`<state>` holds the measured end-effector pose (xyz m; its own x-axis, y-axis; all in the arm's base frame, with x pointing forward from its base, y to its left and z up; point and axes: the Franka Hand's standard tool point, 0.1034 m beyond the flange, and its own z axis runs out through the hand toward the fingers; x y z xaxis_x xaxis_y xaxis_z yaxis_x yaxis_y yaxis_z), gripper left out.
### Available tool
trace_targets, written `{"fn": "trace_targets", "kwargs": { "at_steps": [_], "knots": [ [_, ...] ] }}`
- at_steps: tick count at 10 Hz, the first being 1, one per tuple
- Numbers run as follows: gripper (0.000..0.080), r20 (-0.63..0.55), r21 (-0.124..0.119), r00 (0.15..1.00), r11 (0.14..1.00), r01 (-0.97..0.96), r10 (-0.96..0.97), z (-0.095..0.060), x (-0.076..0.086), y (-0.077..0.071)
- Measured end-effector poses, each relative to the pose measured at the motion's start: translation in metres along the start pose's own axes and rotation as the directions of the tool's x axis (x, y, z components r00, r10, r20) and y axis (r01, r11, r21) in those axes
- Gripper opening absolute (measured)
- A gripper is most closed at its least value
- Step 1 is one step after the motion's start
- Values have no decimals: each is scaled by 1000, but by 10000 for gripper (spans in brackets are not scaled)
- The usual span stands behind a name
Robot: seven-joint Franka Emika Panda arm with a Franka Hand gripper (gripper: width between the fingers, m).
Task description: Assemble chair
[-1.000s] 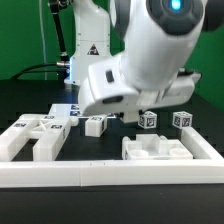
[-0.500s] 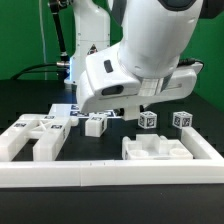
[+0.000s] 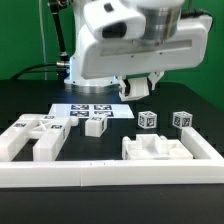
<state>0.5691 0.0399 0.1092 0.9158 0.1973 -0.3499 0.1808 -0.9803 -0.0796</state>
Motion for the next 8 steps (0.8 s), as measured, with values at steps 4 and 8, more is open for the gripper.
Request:
{"fn": "trace_targets", "kwargs": {
  "at_steps": [4,8],
  "knots": [
    [291,-270,-43,963,999,-10,-2,-4,10,5],
    [291,-516,-91,856,996,-5,-43,-35,18,-4]
  ]
}}
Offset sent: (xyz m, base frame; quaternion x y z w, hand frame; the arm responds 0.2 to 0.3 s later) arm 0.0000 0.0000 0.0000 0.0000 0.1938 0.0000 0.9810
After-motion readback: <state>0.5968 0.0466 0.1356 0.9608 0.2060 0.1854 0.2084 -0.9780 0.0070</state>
